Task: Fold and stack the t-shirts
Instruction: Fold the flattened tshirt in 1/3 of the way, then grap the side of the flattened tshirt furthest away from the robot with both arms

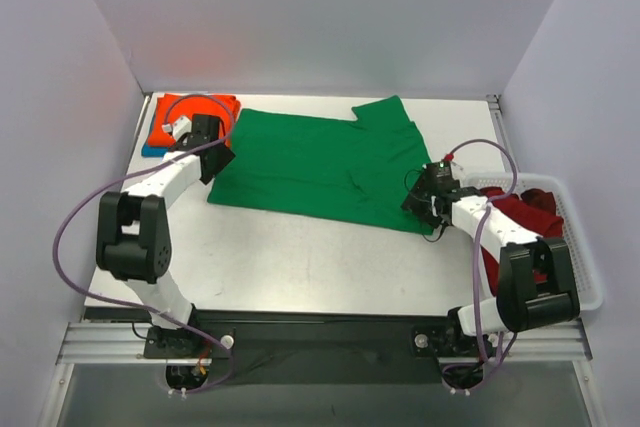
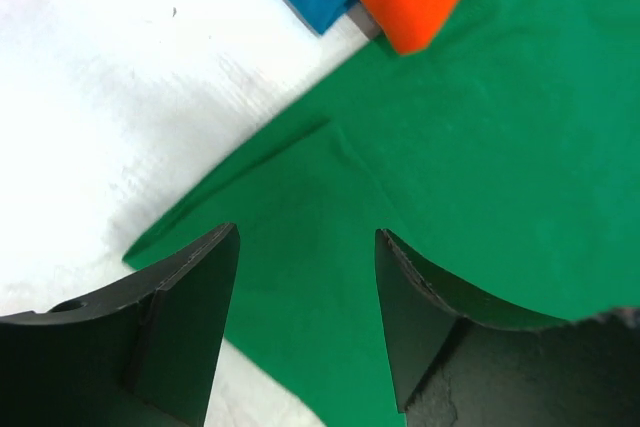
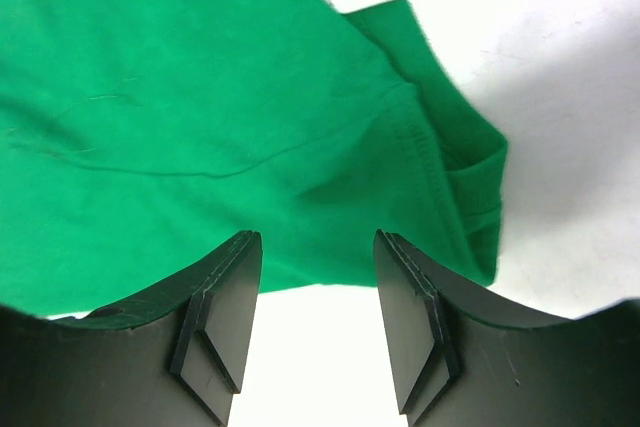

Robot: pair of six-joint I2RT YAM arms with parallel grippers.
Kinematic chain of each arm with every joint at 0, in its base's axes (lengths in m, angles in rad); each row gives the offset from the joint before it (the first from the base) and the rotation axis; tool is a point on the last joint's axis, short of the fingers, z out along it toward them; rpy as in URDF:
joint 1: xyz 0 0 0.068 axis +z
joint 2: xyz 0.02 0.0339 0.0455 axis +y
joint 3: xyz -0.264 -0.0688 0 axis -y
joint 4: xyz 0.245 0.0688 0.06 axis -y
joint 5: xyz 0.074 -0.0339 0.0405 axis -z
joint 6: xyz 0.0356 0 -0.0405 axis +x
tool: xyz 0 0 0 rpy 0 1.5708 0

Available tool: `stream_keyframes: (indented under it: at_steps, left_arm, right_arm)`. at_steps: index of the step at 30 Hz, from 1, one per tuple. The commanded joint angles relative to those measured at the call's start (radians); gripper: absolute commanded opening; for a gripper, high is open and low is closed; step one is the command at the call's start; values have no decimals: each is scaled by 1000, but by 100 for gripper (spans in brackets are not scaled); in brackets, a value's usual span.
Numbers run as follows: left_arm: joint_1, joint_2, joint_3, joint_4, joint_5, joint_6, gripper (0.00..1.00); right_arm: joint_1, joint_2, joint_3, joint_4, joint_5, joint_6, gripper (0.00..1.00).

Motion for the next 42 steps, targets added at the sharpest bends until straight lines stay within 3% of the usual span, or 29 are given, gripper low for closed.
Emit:
stream_keyframes:
  at_steps: [1, 5, 9, 13, 20, 28, 32, 33, 35, 40, 42]
  left_arm:
    - [-28, -152, -115, 106, -5, -61, 67]
    - [-43, -208, -270, 48, -32, -181, 66]
    - [-49, -259, -384, 92, -69, -224, 66]
    - [-42, -245, -424, 127, -68, -230, 66]
    - [27, -198, -497, 378, 40, -206, 57]
    - [41, -112, -481, 393, 52, -218, 50]
    - [40, -89, -459, 390, 44, -217, 37]
    - [41, -83, -453, 388, 44, -215, 28]
    - [40, -81, -445, 371, 38, -212, 25]
    - [38, -95, -451, 354, 37, -203, 0]
    - [38, -119, -464, 353, 31, -198, 0]
  right_arm:
    - [27, -30, 62, -51, 33, 20, 50]
    - [54, -4, 83, -75, 19, 38, 50]
    - [64, -41, 50, -85, 14, 77, 50]
    - [53, -107, -10, -102, 34, 118, 53]
    - [-54, -116, -73, -99, 17, 114, 57]
    - [-97, -104, -118, -57, 1, 132, 57]
    - [-97, -81, -127, -54, 2, 135, 56]
    - [-97, -82, -131, -53, 1, 134, 56]
    - [-97, -101, -162, -49, 2, 140, 56]
    - [-97, -84, -164, -36, 36, 144, 54]
    - [-97, -49, -141, -25, 34, 137, 46]
